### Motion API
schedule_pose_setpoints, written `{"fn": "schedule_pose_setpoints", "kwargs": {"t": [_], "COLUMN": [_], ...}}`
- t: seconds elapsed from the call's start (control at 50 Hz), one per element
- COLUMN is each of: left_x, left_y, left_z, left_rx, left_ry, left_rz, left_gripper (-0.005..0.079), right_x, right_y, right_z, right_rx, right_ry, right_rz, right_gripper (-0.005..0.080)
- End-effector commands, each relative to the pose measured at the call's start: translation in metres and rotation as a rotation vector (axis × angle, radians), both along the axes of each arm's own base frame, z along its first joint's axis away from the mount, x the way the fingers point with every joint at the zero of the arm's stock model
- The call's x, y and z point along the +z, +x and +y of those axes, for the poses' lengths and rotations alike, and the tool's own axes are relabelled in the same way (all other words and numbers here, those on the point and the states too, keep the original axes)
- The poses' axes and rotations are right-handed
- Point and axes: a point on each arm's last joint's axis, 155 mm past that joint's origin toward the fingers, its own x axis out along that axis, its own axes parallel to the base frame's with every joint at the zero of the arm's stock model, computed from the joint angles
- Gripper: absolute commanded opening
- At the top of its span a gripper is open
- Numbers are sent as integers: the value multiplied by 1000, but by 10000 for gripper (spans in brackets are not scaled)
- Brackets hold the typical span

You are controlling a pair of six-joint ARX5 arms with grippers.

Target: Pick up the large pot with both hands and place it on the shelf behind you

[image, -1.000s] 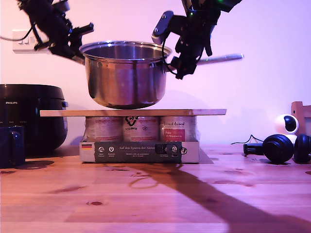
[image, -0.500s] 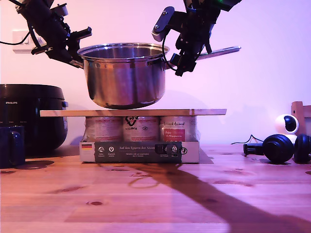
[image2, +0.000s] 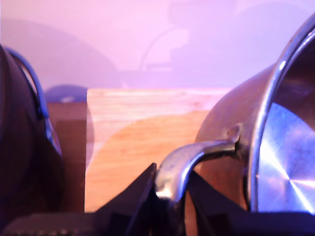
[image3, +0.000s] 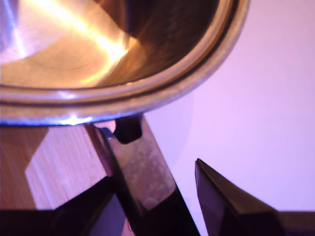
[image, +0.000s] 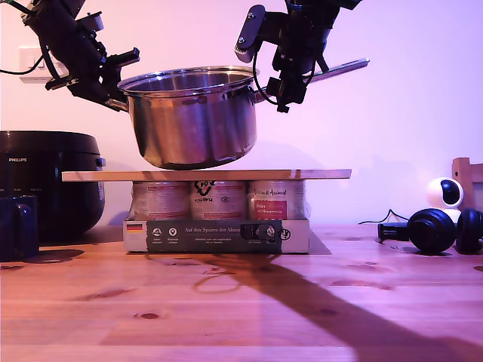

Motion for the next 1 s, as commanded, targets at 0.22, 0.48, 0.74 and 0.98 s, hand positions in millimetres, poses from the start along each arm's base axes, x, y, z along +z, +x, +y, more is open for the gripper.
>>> {"fn": "schedule_pose_setpoints", "kwargs": {"t": [0.22, 0.48, 0.74, 0.98], "left_x": [15, 14, 15, 11], "left_y": [3, 3, 3, 1], "left_z": [-15, -15, -16, -16], "left_rx": [-72, -73, -73, -74], "left_ry": [32, 28, 27, 28], "left_rz": [-44, -41, -45, -26], "left_gripper": [49, 189, 202, 202], "right_x": [91, 102, 98, 87], "right_y": [-8, -9, -9, -9], "right_z": [-4, -6, -8, -9], "right_rx": [-7, -12, -29, -46], "right_ry": [85, 94, 111, 171], "right_rz": [-172, -186, -171, -123], "right_gripper": [358, 359, 358, 358]}}
